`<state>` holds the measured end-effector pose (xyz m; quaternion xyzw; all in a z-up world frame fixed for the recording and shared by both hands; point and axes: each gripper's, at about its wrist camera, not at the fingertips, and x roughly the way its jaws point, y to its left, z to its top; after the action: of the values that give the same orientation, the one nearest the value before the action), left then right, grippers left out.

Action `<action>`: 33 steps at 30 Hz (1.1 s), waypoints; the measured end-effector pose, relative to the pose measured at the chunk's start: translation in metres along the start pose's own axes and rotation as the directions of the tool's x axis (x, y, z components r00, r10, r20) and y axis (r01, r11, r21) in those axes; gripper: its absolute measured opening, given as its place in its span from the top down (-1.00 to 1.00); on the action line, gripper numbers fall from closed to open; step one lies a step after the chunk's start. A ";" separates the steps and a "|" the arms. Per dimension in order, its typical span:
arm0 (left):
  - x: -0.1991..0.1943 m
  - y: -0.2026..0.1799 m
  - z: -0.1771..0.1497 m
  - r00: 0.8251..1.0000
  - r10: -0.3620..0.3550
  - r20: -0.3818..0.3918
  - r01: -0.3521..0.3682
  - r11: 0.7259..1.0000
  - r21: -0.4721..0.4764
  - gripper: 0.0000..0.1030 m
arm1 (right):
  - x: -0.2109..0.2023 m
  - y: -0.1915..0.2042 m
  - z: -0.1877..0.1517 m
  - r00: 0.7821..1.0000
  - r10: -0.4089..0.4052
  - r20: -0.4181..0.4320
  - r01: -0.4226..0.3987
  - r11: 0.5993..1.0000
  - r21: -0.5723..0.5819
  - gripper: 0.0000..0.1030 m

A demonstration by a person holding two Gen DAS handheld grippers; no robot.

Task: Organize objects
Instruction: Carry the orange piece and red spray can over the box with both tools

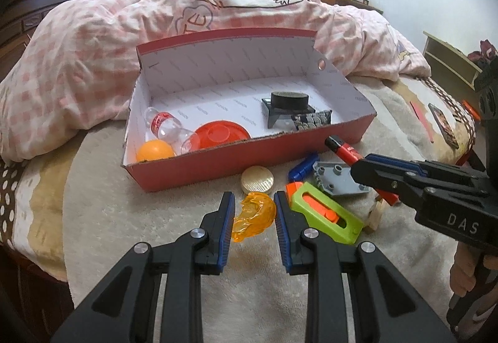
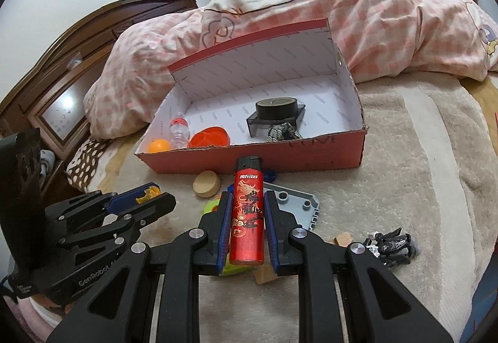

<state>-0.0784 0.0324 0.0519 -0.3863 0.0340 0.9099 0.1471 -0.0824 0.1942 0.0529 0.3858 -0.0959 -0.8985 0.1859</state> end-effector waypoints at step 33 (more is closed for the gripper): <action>0.000 0.013 0.061 0.994 0.043 0.096 -0.046 0.998 0.031 0.52 | 0.000 0.018 0.049 0.998 0.036 0.048 -0.032 0.996 -0.080 0.59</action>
<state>-0.1244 0.0309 0.0934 -0.3392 0.0506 0.9296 0.1347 -0.1134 0.1789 0.0923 0.3542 -0.0712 -0.9076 0.2141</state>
